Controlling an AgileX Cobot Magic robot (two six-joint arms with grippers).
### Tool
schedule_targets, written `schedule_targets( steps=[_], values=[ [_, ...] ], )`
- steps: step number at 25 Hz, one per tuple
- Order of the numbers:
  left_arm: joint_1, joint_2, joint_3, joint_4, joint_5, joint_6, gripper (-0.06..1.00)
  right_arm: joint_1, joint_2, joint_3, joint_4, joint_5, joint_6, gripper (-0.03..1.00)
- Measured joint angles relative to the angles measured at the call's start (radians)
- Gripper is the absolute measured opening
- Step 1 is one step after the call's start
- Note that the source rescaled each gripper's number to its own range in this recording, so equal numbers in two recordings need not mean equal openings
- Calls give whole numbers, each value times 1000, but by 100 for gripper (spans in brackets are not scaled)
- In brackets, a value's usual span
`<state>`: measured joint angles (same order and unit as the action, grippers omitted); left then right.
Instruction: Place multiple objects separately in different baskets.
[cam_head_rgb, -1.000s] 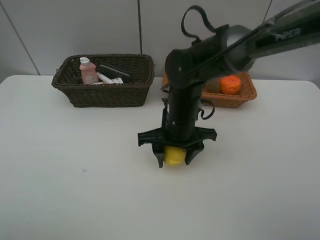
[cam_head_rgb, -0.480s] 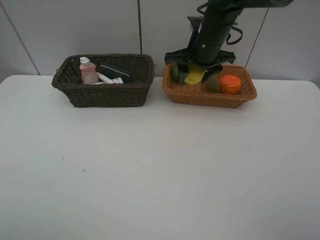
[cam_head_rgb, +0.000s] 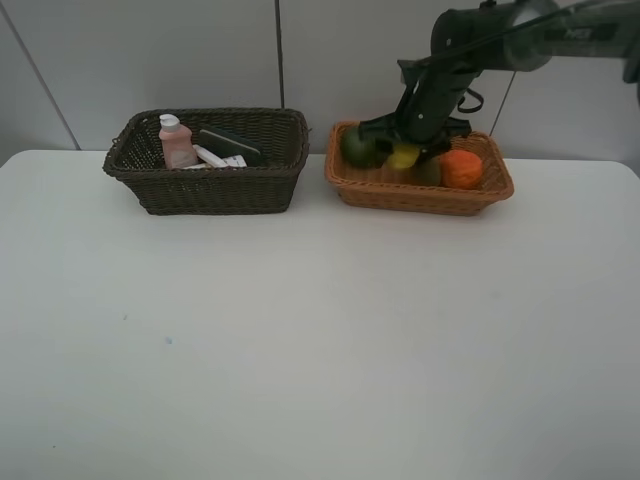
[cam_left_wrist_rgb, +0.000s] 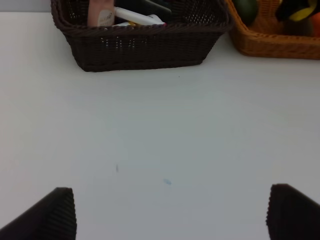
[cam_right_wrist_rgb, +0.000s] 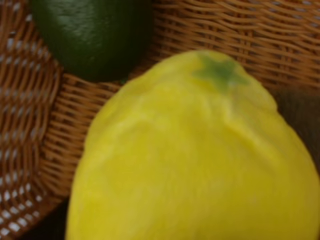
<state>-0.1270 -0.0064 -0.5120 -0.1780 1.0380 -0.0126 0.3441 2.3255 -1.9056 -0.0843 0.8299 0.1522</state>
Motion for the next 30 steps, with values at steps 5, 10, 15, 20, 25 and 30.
schedule_targets(
  steps=[5,10,15,20,25,30],
  values=[
    [0,0,0,0,0,0,100,0,4,-6,-24,-17,-5,93],
    [0,0,0,0,0,0,100,-11,-11,-6,-30,-15,-8,96],
    [0,0,0,0,0,0,100,-95,-80,-6,-60,1,-13,96],
    [0,0,0,0,0,0,100,-240,-158,-5,-61,70,-23,96],
    [0,0,0,0,0,0,100,-387,-267,86,-61,122,-32,96],
    [0,0,0,0,0,0,100,-473,-467,291,-54,111,-38,96]
  ],
)
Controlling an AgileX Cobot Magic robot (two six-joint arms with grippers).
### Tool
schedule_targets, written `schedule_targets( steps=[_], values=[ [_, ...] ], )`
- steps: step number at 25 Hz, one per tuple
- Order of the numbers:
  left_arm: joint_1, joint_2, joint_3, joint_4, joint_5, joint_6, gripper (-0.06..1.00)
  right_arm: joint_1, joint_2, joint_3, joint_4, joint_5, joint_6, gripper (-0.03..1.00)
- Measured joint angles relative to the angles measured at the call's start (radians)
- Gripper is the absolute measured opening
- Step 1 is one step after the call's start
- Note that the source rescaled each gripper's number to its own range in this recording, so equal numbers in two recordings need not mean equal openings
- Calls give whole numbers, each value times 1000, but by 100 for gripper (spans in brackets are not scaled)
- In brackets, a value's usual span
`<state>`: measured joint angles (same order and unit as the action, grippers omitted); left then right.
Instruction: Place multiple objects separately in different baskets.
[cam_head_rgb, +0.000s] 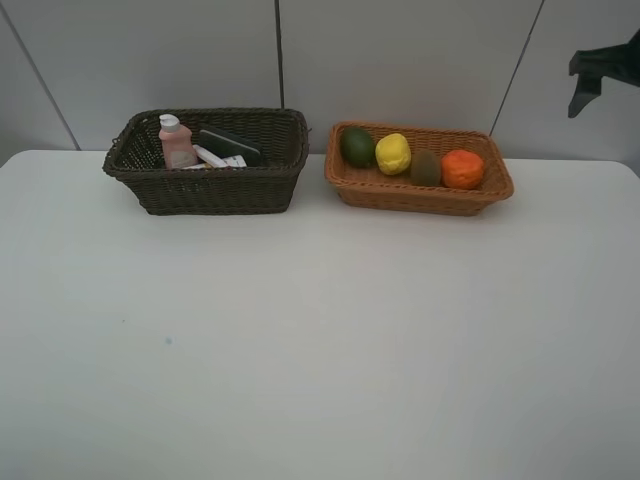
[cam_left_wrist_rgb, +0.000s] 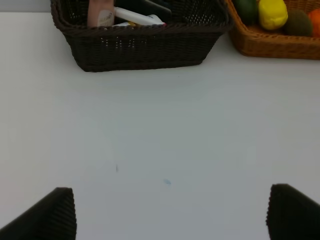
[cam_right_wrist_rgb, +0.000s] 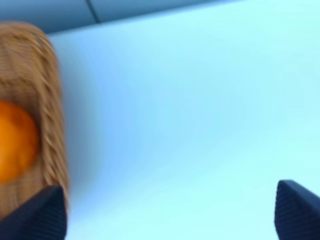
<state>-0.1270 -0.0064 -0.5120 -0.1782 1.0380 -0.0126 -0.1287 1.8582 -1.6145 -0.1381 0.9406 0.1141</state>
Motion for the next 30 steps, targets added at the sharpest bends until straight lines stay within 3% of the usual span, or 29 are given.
schedule_targets(
  steps=[6,17,22,30],
  values=[
    [0,0,0,0,0,0,100,-3,-343,316,3,-94,0,96],
    [0,0,0,0,-1,0,100,11,-1109,870,49,-102,0,96],
    [0,0,0,0,-1,0,100,11,-1462,990,55,-37,0,96],
    [0,0,0,0,-1,0,100,11,-1803,1039,122,90,-45,96]
  ],
)
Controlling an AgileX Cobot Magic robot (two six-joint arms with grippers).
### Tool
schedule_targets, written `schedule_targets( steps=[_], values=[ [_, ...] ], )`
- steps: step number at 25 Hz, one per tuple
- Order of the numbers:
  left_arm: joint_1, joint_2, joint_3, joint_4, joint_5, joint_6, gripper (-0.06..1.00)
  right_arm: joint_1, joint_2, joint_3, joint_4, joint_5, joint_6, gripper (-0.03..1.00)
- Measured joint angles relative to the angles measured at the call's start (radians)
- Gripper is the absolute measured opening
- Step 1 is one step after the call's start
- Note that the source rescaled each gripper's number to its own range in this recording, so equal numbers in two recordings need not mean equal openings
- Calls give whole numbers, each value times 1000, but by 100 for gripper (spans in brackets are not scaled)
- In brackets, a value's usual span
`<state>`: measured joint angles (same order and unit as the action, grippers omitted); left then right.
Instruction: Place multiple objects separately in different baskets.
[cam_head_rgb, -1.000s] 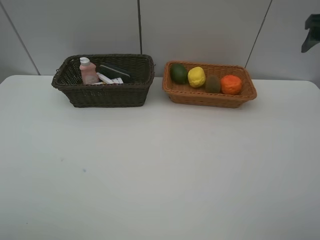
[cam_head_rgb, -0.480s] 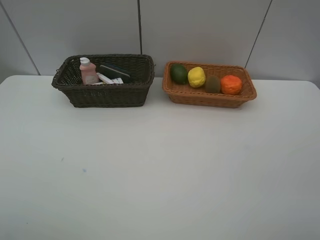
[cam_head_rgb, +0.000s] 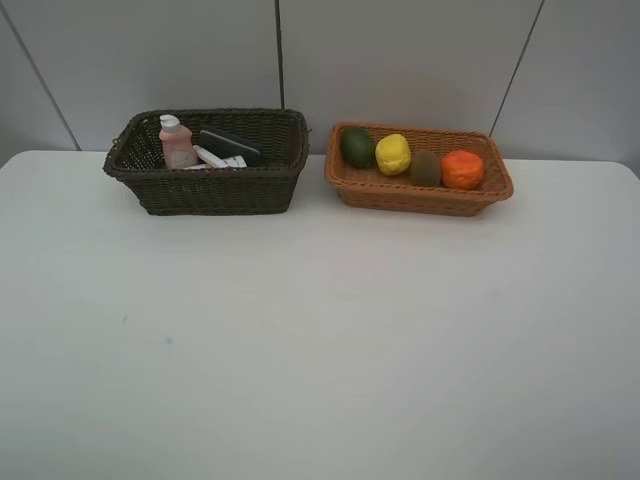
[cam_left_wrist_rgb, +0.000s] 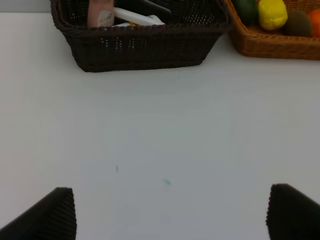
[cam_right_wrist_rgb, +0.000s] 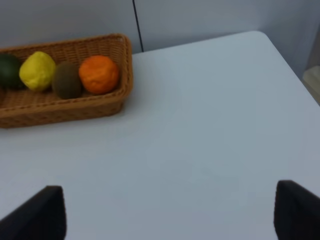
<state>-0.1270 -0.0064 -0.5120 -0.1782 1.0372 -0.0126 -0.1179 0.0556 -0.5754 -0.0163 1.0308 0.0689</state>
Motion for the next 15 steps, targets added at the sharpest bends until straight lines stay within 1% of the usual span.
schedule_targets(
  steps=[2,5,9,12,15],
  values=[
    [0,0,0,0,0,0,100,0,-49,0,27,11,-17,96],
    [0,0,0,0,0,0,100,0,-58,7,44,18,-22,96],
    [0,0,0,0,1,0,100,0,-58,43,53,24,-31,96],
    [0,0,0,0,1,0,100,0,-59,51,60,29,-63,96],
    [0,0,0,0,1,0,100,0,-59,53,65,33,-69,96]
  ],
)
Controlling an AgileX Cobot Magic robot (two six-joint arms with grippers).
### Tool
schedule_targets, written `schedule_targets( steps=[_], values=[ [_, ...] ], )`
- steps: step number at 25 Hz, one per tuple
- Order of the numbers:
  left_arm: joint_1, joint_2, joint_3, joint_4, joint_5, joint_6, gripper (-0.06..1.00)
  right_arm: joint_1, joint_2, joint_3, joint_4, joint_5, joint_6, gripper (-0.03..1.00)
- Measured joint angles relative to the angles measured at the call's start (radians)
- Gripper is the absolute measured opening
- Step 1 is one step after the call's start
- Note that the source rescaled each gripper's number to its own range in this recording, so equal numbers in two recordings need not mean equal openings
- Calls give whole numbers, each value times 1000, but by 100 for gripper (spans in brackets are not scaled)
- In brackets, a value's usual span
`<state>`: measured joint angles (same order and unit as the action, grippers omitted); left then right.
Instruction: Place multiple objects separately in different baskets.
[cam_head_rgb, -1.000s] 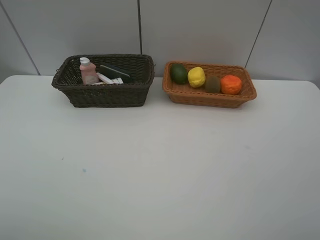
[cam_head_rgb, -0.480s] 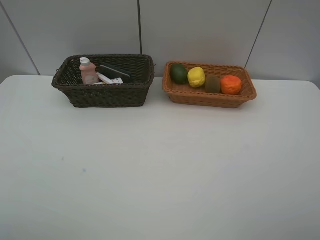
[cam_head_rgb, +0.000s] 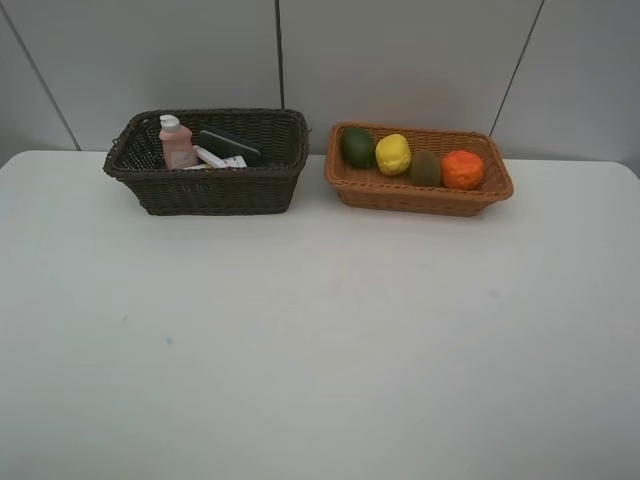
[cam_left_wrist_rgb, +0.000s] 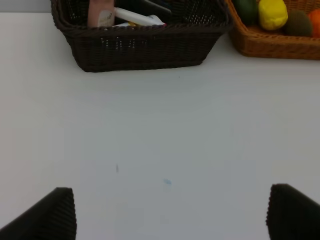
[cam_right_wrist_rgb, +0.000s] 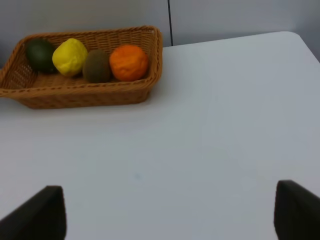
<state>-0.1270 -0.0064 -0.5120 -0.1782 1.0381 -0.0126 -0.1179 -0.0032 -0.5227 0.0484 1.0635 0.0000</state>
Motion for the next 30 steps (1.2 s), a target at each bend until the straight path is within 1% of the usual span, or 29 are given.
schedule_targets(
  steps=[17,24,30],
  values=[
    [0,0,0,0,0,0,100,1,0,0,0,0,0,96],
    [0,0,0,0,0,0,100,54,0,0,0,0,0,96],
    [0,0,0,0,0,0,100,57,0,0,0,0,0,96]
  ],
)
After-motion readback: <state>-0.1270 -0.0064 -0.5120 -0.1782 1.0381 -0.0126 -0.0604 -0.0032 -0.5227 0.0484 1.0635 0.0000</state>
